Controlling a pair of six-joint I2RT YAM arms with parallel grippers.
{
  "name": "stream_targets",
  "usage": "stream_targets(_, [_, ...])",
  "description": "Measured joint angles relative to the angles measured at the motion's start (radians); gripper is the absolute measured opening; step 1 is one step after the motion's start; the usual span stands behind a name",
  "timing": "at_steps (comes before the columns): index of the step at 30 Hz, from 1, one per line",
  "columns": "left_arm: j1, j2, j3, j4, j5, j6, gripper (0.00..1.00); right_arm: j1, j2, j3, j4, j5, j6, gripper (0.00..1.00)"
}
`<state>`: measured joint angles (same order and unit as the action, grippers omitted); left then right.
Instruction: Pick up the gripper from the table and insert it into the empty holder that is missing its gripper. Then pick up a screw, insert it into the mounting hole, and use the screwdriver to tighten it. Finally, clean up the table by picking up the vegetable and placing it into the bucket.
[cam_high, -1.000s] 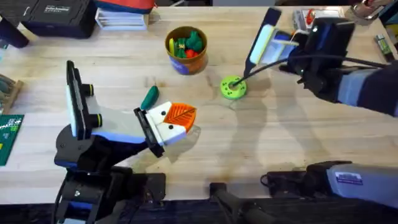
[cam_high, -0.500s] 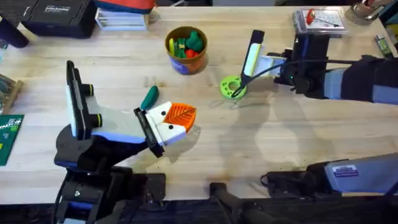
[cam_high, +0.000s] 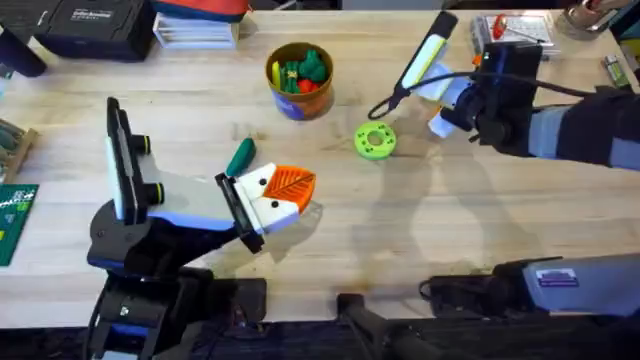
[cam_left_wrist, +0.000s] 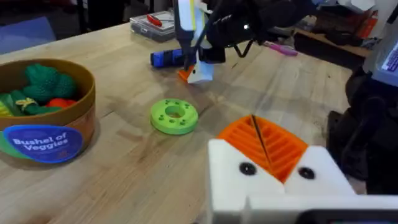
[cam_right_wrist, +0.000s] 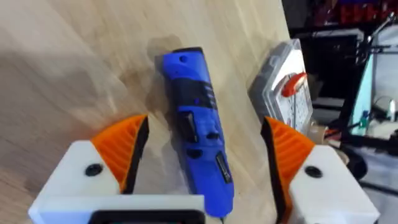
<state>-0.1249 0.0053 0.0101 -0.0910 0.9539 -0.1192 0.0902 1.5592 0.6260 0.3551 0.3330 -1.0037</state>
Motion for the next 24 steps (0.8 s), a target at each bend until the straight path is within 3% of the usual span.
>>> stream_targets(7, [0.000, 0.000, 0.000, 0.000, 0.000, 0.000, 0.005, 0.000, -0.160, 0.001, -0.079, -0.016, 0.232, 0.992])
stream_targets(11, [0.000, 0.000, 0.000, 0.000, 0.000, 0.000, 0.005, 0.000, -0.274, 0.053, -0.354, -0.076, 0.348, 0.992])
stream_targets(15, [0.000, 0.000, 0.000, 0.000, 0.000, 0.000, 0.005, 0.013, -0.347, 0.175, -0.635, -0.164, 0.437, 0.992])
stream_targets(24, [0.000, 0.000, 0.000, 0.000, 0.000, 0.000, 0.005, 0.126, -0.405, 0.463, -1.180, -0.370, 0.658, 0.994])
